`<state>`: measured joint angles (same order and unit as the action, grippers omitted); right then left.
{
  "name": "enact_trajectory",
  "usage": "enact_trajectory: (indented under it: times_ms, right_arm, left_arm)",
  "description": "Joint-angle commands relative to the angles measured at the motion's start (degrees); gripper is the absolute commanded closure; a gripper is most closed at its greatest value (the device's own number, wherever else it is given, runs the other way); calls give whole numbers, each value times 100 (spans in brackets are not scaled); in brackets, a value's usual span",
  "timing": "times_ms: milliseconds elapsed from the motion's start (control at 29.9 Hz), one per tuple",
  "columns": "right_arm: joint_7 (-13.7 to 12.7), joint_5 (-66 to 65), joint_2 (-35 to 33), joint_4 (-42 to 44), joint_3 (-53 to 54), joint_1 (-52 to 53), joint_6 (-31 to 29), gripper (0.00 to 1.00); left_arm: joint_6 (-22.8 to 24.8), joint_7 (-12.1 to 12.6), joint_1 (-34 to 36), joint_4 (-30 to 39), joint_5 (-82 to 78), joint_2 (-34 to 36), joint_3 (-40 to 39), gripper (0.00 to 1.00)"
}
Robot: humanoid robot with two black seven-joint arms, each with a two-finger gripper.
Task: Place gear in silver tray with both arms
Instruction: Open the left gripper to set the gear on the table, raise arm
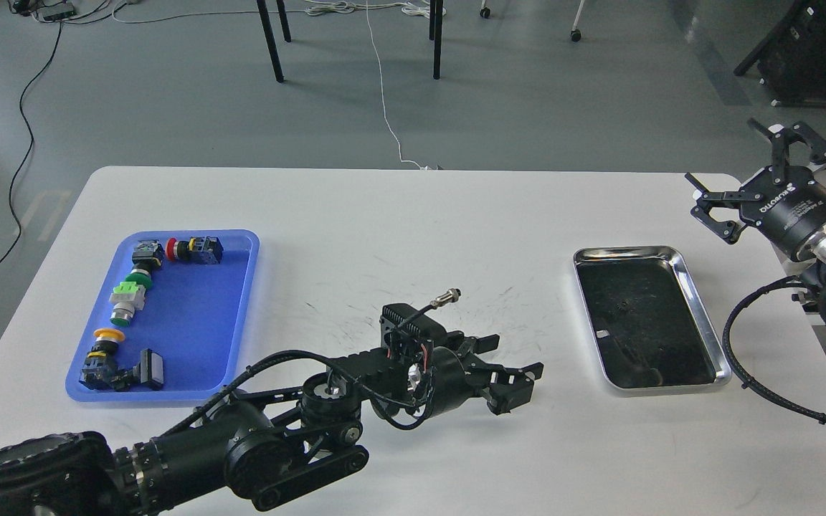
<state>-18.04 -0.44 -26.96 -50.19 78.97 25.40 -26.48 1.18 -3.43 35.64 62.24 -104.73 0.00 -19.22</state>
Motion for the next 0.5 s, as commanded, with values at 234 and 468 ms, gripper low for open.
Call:
enact_trajectory:
  times_ms: [234, 468]
  right_arm:
    - [-7, -44, -46, -272, -854, 482, 20, 2]
    - [-15, -368, -195, -386, -2559, 1615, 21, 2]
  left_arm:
    - [-4, -61, 216, -142, 2244, 0, -2154, 2]
    - [-31, -175, 57, 16, 3967, 9, -3236, 2]
